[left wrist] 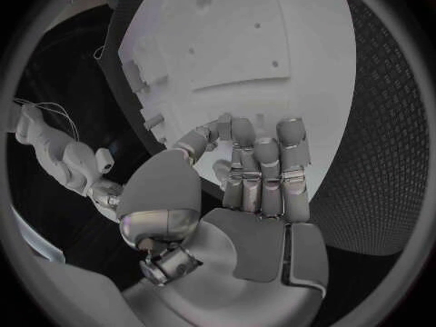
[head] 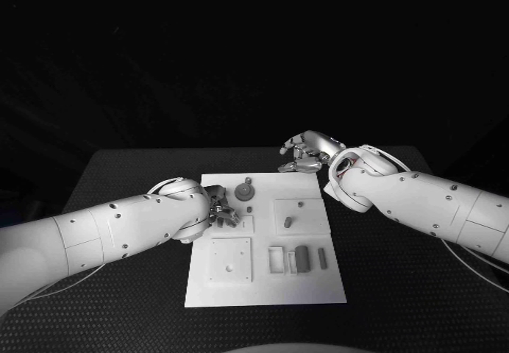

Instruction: Assemble the parts on the task board

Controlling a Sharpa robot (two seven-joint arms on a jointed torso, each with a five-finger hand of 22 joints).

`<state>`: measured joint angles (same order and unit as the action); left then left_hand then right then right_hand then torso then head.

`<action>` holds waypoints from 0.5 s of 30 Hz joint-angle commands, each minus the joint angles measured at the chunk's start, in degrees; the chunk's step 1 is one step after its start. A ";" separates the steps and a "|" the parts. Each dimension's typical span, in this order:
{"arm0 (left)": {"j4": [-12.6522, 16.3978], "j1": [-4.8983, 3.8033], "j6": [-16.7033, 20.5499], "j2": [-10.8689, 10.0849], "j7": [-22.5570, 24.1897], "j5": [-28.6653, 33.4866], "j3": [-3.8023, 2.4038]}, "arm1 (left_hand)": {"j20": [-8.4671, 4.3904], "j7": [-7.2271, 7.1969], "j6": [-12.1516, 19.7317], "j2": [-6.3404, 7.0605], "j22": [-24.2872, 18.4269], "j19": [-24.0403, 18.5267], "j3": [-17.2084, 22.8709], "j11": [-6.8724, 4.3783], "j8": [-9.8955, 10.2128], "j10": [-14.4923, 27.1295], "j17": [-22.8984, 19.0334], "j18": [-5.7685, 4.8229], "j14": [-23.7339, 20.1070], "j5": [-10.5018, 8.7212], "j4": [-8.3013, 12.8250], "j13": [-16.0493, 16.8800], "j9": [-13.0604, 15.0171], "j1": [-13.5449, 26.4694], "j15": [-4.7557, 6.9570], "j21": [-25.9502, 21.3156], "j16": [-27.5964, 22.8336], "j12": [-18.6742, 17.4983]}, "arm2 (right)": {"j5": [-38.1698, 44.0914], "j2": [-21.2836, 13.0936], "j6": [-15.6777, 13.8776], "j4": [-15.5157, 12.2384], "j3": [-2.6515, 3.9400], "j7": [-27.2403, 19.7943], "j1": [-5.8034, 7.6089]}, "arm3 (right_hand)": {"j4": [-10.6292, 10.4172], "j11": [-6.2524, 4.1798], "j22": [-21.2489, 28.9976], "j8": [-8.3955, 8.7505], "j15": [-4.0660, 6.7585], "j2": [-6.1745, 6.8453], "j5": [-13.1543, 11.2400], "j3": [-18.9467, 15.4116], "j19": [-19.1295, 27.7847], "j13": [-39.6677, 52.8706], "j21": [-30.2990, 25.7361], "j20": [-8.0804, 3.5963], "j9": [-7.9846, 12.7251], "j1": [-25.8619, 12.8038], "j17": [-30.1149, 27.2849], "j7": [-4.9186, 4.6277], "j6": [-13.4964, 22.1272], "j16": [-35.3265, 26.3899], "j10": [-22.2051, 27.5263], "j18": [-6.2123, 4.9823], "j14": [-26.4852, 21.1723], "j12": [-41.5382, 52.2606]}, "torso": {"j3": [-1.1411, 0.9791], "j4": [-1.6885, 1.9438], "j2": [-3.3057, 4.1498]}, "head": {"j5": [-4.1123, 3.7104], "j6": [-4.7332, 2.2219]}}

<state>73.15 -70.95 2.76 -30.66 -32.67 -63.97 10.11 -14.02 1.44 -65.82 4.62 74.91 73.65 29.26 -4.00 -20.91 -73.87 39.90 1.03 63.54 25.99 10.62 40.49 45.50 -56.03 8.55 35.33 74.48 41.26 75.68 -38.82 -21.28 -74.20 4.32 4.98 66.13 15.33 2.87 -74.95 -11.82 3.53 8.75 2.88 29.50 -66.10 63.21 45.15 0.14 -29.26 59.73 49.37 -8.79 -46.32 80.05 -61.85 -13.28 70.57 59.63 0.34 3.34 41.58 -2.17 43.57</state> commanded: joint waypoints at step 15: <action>-0.23 0.11 -1.60 0.14 -0.02 0.16 0.17 | -1.18 0.16 -0.64 -0.66 1.10 0.80 5.46 -0.32 -0.23 0.19 -0.25 1.46 0.60 0.14 4.82 -0.18 0.13 -0.96 1.40 0.17 0.13 0.34 | 0.10 -0.06 0.46 -0.08 0.02 -0.30 -0.02 | -0.23 -0.12 -0.92 -0.19 0.04 0.11 -0.09 -0.11 0.03 -0.09 -0.25 -0.52 0.09 -0.49 -0.07 -0.54 -0.01 -0.31 0.49 -1.72 -0.46 0.30 | -0.02 0.02 -0.01 | -0.07 0.11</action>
<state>72.99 -70.97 2.59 -30.55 -32.63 -64.04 10.15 -13.93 1.44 -65.82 4.59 74.94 73.75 29.40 -3.97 -21.06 -73.90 39.68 1.03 63.54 25.77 10.48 40.36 45.59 -56.00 8.55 35.33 74.43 41.47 75.67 -38.86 -21.27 -74.19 4.32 4.98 66.13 15.33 2.65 -74.95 -11.82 3.53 8.75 2.88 29.50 -66.23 63.22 45.15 0.02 -29.26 59.74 49.38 -8.88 -46.47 80.05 -61.65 -13.28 70.57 59.63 0.30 3.34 41.58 -2.25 43.72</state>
